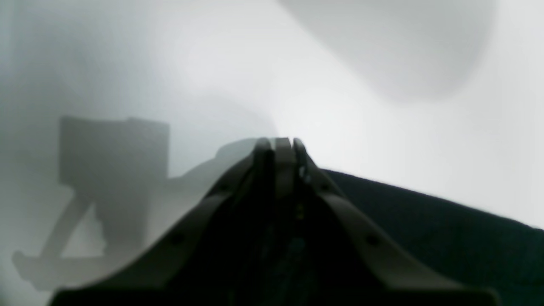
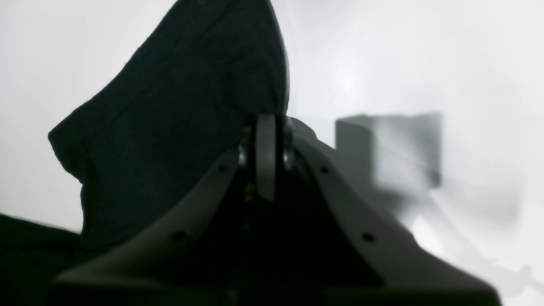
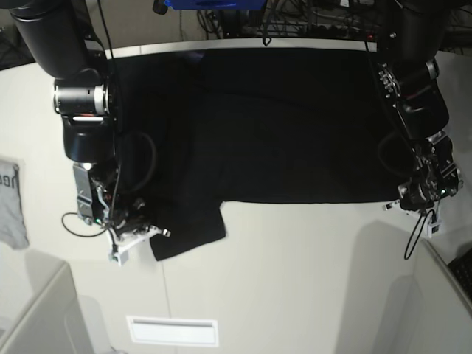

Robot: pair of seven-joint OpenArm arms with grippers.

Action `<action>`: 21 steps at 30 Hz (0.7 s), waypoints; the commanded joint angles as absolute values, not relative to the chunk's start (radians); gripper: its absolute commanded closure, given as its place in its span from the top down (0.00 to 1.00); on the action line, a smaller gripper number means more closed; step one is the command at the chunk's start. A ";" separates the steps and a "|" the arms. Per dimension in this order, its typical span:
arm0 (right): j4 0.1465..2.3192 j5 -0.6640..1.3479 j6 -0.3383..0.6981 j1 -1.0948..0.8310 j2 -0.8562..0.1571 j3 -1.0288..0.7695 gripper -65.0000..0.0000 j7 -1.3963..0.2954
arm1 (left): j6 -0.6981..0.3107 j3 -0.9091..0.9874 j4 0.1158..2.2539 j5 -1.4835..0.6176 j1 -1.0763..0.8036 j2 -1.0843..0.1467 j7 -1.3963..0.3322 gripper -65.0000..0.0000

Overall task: Fold the T-shirt properly
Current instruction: 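Move the left gripper to the opposite hem corner and grasp, then fold the hem edge over toward the collar with both grippers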

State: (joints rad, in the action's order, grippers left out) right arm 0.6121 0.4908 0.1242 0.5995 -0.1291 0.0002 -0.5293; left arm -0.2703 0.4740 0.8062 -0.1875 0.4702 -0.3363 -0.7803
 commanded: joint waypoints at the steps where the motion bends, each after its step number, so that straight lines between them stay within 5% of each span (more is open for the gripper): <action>1: 0.659 0.498 0.124 0.613 -0.137 -0.002 0.00 -0.524 | -0.278 0.470 0.825 -0.185 0.479 -0.341 -0.811 0.00; 21: 1.319 0.499 0.073 0.302 -0.186 -0.005 0.00 -0.621 | -0.424 0.542 1.417 -0.308 0.157 -0.348 -1.066 0.00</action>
State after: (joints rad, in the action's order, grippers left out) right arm 1.2995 0.4923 0.0711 0.2749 -0.1734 -0.0010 -0.6388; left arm -0.4236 0.5354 1.3979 -0.3111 0.1390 -0.3237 -1.0782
